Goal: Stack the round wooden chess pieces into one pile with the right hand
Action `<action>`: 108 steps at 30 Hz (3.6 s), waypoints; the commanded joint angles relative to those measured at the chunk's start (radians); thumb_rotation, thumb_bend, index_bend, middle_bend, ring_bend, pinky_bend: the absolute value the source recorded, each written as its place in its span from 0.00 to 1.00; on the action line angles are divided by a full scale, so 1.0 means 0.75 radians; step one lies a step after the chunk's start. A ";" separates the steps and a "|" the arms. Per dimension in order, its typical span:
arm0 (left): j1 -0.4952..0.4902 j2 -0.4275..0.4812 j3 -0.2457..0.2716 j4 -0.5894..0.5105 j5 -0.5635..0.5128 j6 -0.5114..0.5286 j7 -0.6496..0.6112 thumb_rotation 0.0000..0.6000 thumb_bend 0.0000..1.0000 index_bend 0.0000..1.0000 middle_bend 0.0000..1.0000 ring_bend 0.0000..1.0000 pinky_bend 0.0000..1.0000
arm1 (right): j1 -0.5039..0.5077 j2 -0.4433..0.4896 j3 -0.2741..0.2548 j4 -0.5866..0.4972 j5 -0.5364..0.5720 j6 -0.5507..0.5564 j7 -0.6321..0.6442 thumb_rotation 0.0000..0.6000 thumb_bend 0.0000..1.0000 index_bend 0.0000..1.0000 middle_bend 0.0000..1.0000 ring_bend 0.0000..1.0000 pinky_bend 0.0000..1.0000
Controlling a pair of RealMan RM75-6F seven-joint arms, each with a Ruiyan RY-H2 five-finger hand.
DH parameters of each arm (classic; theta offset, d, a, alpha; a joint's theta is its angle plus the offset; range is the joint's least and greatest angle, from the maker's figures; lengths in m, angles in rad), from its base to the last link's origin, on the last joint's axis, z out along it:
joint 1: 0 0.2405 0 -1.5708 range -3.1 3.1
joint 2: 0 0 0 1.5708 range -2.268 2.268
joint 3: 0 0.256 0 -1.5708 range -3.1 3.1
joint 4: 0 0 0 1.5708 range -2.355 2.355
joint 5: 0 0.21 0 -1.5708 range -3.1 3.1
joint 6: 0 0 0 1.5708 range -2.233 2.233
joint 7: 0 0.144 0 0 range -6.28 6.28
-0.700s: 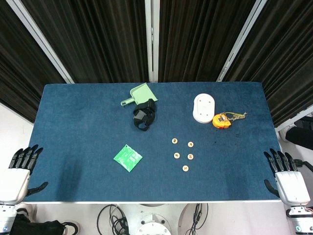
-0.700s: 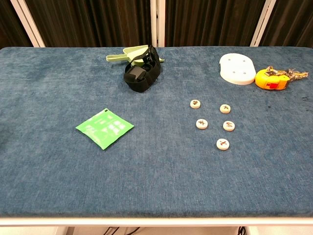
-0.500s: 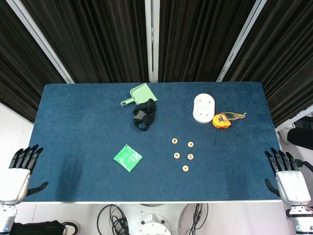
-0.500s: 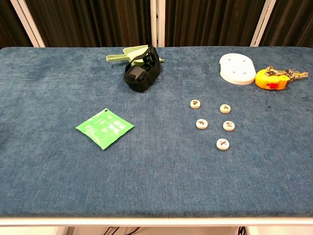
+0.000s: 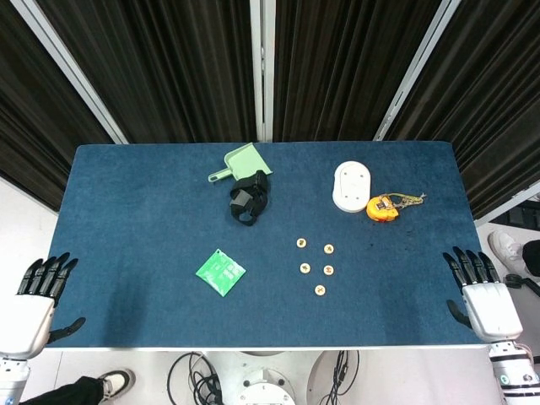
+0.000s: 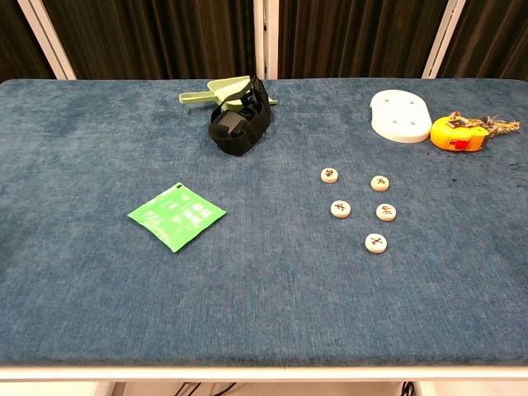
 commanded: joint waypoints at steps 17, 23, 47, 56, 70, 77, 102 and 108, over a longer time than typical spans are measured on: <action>-0.002 0.000 -0.004 0.001 -0.012 -0.008 -0.003 1.00 0.06 0.00 0.00 0.00 0.00 | 0.539 -0.298 0.167 -0.076 0.169 -0.590 -0.328 1.00 0.24 0.00 0.00 0.00 0.00; -0.002 0.007 -0.007 0.004 -0.019 -0.009 -0.018 1.00 0.06 0.00 0.00 0.00 0.00 | 0.611 -0.418 0.158 -0.012 0.243 -0.645 -0.425 1.00 0.24 0.00 0.00 0.00 0.00; 0.006 0.021 -0.005 -0.001 -0.023 -0.003 -0.040 1.00 0.06 0.00 0.00 0.00 0.00 | 0.707 -0.750 0.127 0.316 0.287 -0.589 -0.415 1.00 0.24 0.31 0.00 0.00 0.00; 0.001 0.021 -0.007 0.003 -0.032 -0.017 -0.045 1.00 0.06 0.00 0.00 0.00 0.00 | 0.722 -0.788 0.120 0.370 0.287 -0.569 -0.399 1.00 0.27 0.37 0.00 0.00 0.00; 0.003 0.024 -0.008 0.003 -0.034 -0.013 -0.055 1.00 0.06 0.00 0.00 0.00 0.00 | 0.740 -0.810 0.111 0.401 0.296 -0.568 -0.368 1.00 0.28 0.46 0.00 0.00 0.00; 0.005 0.025 -0.006 0.000 -0.029 -0.010 -0.051 1.00 0.06 0.00 0.00 0.00 0.00 | 0.743 -0.814 0.105 0.413 0.299 -0.561 -0.376 1.00 0.29 0.51 0.00 0.00 0.00; 0.000 0.018 -0.005 -0.002 -0.024 -0.020 -0.034 1.00 0.06 0.00 0.00 0.00 0.00 | 0.675 -0.585 0.052 0.243 0.300 -0.497 -0.386 1.00 0.29 0.53 0.00 0.00 0.00; -0.003 0.019 -0.008 0.002 -0.035 -0.028 -0.042 1.00 0.06 0.00 0.00 0.00 0.00 | 0.677 -0.582 0.047 0.246 0.316 -0.516 -0.389 1.00 0.29 0.53 0.00 0.00 0.00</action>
